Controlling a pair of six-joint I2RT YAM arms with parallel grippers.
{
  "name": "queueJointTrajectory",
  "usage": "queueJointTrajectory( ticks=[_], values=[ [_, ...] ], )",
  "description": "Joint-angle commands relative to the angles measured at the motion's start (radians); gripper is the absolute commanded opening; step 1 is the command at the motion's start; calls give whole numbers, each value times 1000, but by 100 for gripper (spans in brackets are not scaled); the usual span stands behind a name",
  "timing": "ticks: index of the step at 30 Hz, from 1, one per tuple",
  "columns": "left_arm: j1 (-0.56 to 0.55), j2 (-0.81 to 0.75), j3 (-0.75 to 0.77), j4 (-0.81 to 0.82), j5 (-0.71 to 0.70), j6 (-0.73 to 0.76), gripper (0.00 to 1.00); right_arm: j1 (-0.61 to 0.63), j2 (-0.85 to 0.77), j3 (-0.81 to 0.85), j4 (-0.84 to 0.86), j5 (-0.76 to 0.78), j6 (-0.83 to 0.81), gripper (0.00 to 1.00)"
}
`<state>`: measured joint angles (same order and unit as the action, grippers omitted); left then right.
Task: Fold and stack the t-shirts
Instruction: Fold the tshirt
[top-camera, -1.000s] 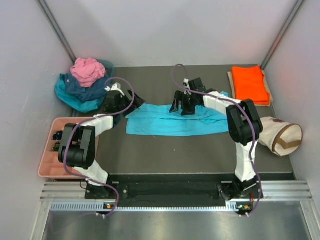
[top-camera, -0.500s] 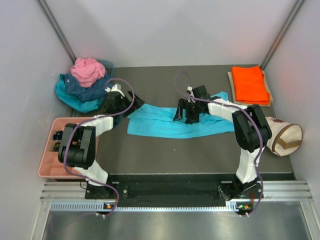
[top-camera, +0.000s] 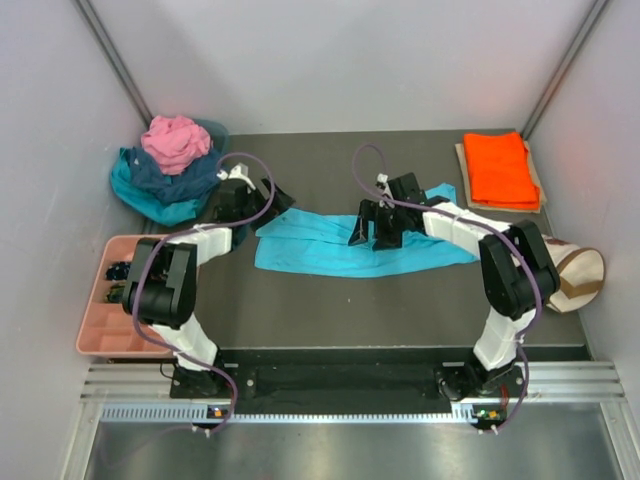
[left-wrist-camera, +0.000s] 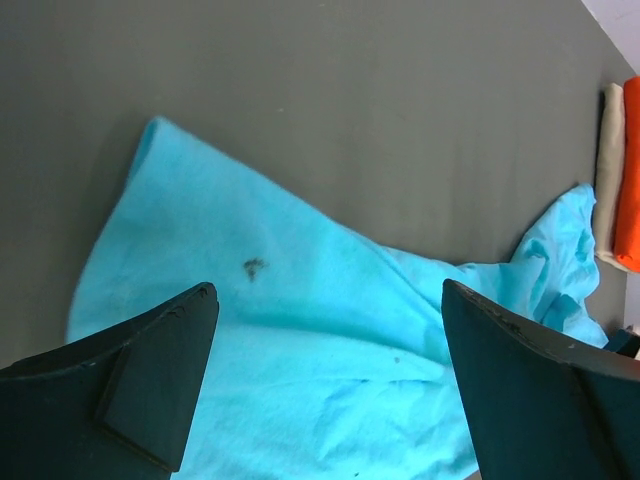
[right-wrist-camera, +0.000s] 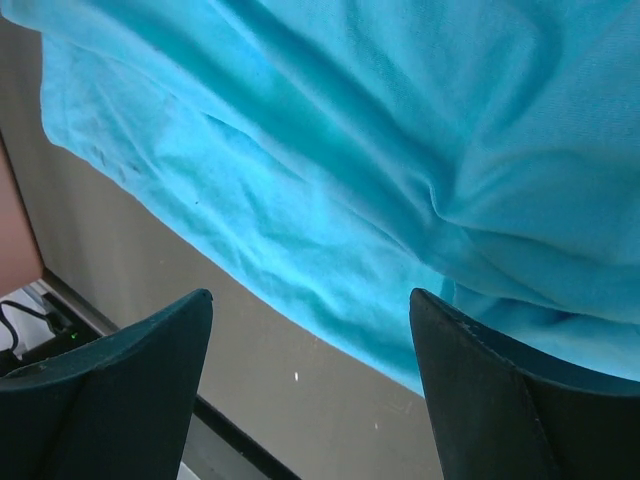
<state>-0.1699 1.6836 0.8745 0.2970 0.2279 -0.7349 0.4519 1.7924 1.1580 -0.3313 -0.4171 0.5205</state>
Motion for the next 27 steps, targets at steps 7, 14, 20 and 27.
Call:
queueJointTrajectory(
  ticks=[7, 14, 20, 27],
  values=[
    [-98, 123, 221, 79, 47, 12, 97, 14, -168, -9, -40, 122, -22, 80],
    [-128, 137, 245, 24, 64, 11, 97, 14, -225, -23, -69, 182, -33, 80],
    [-129, 120, 212, 4, 41, 35, 97, 14, -218, -24, -66, 187, -34, 80],
    [-131, 149, 222, -31, 54, 48, 97, 13, -231, -24, -89, 260, -30, 81]
  ],
)
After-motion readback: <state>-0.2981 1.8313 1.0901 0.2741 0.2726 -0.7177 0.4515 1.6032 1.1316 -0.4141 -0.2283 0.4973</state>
